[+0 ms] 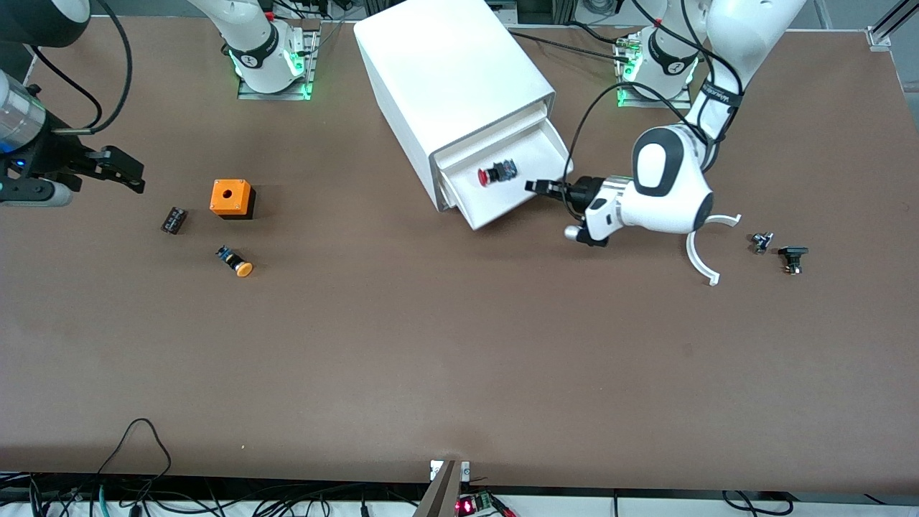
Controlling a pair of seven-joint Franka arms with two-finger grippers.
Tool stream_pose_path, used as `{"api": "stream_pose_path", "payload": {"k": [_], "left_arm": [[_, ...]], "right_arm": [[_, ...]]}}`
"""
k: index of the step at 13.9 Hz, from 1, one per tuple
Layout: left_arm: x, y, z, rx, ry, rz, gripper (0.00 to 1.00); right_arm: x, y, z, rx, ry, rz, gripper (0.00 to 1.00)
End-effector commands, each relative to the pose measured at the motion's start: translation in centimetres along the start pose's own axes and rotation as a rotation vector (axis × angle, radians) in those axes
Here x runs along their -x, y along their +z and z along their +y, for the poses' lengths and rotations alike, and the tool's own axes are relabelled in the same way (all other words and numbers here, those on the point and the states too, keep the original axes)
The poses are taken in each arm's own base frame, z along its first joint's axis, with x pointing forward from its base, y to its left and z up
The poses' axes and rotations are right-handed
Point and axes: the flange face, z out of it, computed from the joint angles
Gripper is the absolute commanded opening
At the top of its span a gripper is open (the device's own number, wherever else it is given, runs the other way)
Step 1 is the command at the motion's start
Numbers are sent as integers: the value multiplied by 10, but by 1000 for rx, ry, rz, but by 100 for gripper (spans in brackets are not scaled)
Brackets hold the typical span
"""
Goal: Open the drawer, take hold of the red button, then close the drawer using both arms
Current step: 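Pull the top drawer open with the left gripper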
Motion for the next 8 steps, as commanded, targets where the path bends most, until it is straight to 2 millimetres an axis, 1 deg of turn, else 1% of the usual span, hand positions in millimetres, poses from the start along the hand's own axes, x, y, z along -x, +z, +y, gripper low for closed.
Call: {"api": "stream_pose_path", "payload": {"k": [1, 3, 4, 5, 6, 7, 8], "left_arm": [[-24, -23, -19, -72, -76, 178, 0], [-36, -46, -17, -64, -74, 227, 0], [-38, -52, -16, -60, -75, 239, 21], [-39, -57, -12, -57, -74, 254, 99], [-38, -66, -8, -54, -68, 276, 100], [-36, -71, -4, -54, -62, 285, 100], [-35, -76, 0, -54, -55, 295, 100]], "right_arm": [[-11, 16, -30, -76, -72, -33, 100], [-17, 21, -51, -81, -108, -9, 100], [-22, 24, -55, -80, -119, 5, 100], [-26, 30, -62, -83, -145, 11, 100], [-29, 33, -71, -82, -195, 20, 100], [-32, 37, -80, -81, -255, 34, 100], [-36, 43, -93, -79, -319, 47, 100]]}}
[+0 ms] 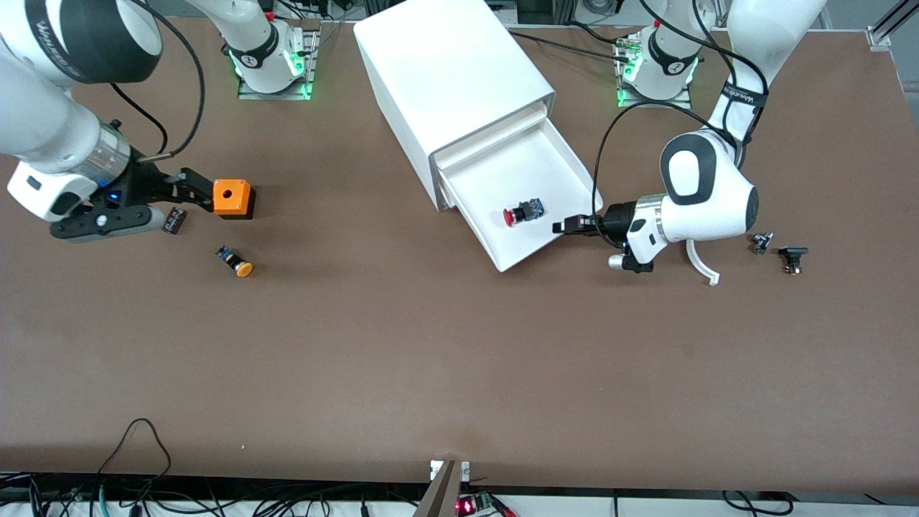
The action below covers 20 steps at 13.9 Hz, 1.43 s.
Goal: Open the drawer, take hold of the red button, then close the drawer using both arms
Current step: 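Move the right gripper toward the drawer while the left gripper withdraws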
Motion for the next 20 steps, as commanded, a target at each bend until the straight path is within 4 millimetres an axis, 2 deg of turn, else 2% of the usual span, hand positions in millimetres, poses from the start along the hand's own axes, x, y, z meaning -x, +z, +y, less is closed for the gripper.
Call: {"api": "stream_pose_path", "payload": {"k": [1, 4, 6, 7, 8, 9, 10, 12, 14, 15, 16, 17, 18, 20], "left_arm": [[-8, -22, 13, -19, -14, 83, 100], [-9, -57, 19, -6, -3, 141, 100], [-14, -113, 12, 15, -21, 234, 100], [-13, -149, 12, 28, -24, 295, 100], [-13, -163, 5, 32, -34, 319, 100], [-11, -169, 7, 34, -28, 330, 100], [-8, -193, 7, 32, -27, 368, 100], [2, -236, 6, -166, 93, 379, 100], [14, -278, 24, -340, 204, 337, 100], [18, -301, 29, -400, 226, 303, 100], [23, -321, 33, -466, 245, 272, 100], [29, -335, 42, -533, 262, 247, 100], [38, -349, 53, -600, 254, 238, 100], [48, -364, 72, -734, 161, 243, 100]], "right_arm": [[-19, 16, -29, -14, -150, 24, 100], [-29, 34, -79, -63, -304, 9, 100], [-36, 17, -124, -143, -426, 54, 100], [-44, 7, -147, -162, -496, 78, 100], [-51, 1, -170, -172, -586, 102, 100], [-59, 1, -193, -182, -676, 123, 100], [-65, 1, -216, -195, -755, 142, 100], [-75, -6, -270, -222, -900, 198, 100], [-85, 10, -315, -240, -1095, 233, 100], [-91, 18, -324, -249, -1156, 243, 100], [-95, 41, -336, -281, -1201, 225, 100], [-94, 48, -349, -311, -1252, 232, 100], [-96, 47, -353, -316, -1303, 257, 100], [-97, 53, -359, -308, -1394, 276, 100]]}}
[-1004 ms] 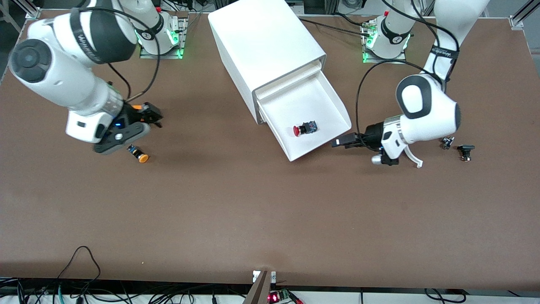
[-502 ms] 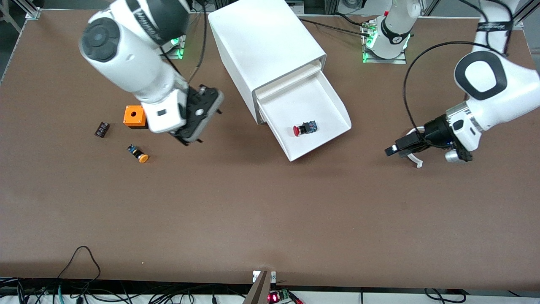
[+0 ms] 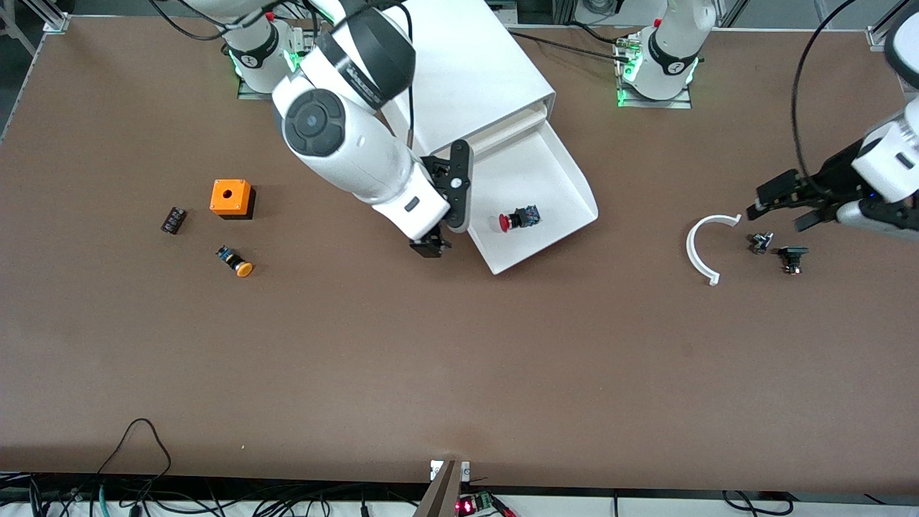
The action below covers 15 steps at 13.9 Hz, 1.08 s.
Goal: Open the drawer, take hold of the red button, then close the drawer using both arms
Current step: 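Lower the right gripper into the drawer over the red button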
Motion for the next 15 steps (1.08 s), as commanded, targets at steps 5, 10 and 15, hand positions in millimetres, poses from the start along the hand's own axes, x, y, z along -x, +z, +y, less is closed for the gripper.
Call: {"api": "stream_pose_path", "payload": {"k": [5, 10, 15], "left_arm": [[0, -41, 25, -214, -179, -64, 100], [2, -39, 35, -218, -247, -73, 100], [0, -43, 48, -216, -223, -62, 100]], "right_arm": [[-52, 66, -40, -10, -234, -111, 100], [-67, 103, -51, 6, -258, -129, 100], [-75, 131, -47, 55, -268, -86, 100]]}}
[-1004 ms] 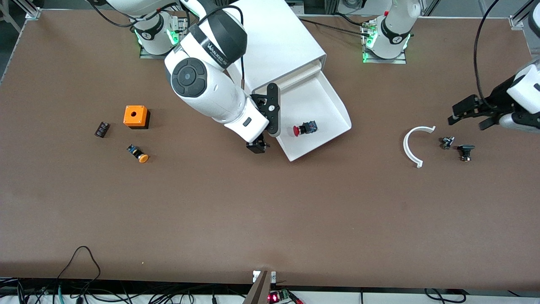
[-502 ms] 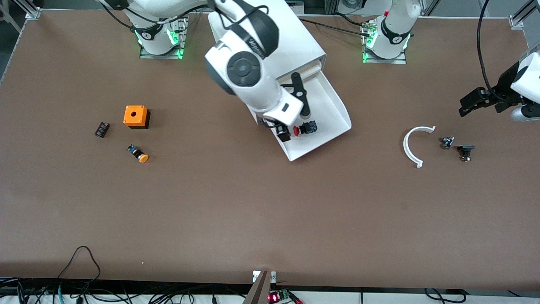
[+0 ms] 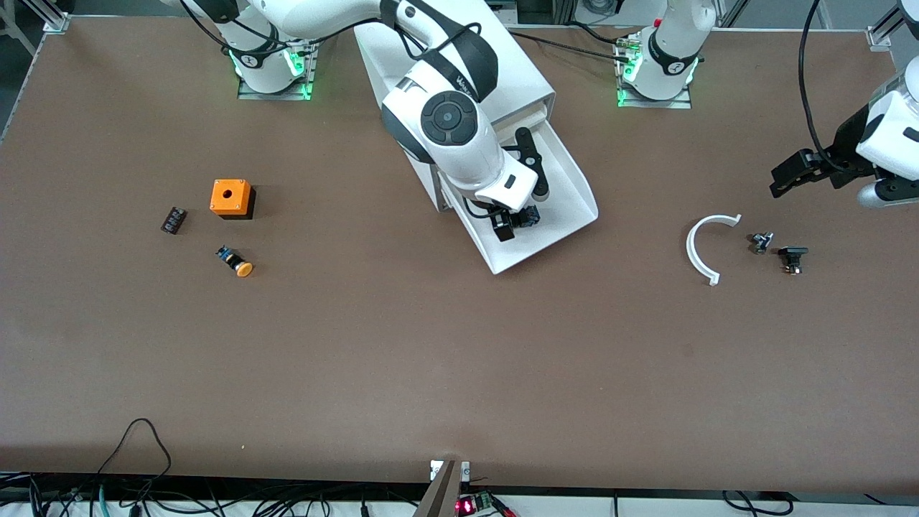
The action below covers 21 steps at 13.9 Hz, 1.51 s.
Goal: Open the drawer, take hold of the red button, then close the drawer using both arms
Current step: 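Lower the right gripper into the drawer over the red button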
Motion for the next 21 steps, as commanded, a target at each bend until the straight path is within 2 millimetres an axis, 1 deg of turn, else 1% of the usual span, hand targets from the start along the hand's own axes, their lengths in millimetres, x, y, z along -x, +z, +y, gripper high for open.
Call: {"api": "stream_pose_path", "payload": {"k": [1, 2, 4, 5, 6, 10, 12, 14, 16, 18, 19, 21], "left_arm": [[-3, -7, 1, -28, 0, 1, 100], [-3, -7, 1, -27, 1, 1, 100], [-3, -9, 1, -27, 6, 7, 100], [-3, -9, 1, -27, 9, 9, 100], [-4, -9, 2, -27, 11, 9, 100], [-5, -8, 0, -26, 19, 11, 100], [-5, -8, -1, -26, 46, 12, 100], [-6, -7, -3, -26, 74, 10, 100], [-6, -7, -5, -25, 89, 10, 100], [-7, -6, -5, -24, 89, 8, 100], [-7, -6, -5, -22, 89, 6, 100], [-7, -6, -5, -22, 89, 6, 100]], "right_arm": [[-9, 10, 7, 42, -11, 16, 100], [-11, 12, 5, 41, -15, 13, 100], [-7, 14, 6, 40, -14, -4, 100], [-9, 16, 3, 28, -23, -15, 100], [-5, 20, 2, 4, -23, -37, 100], [-3, 27, -2, -24, -19, -59, 100], [-9, 34, -6, -26, -24, -59, 100], [-11, 46, -7, -28, -24, -60, 100], [-18, 52, -10, -16, -22, -52, 100], [-18, 56, -10, -10, 16, -48, 100], [-20, 62, -12, -15, 22, -54, 100], [-21, 65, -14, -10, 18, -72, 100]]}}
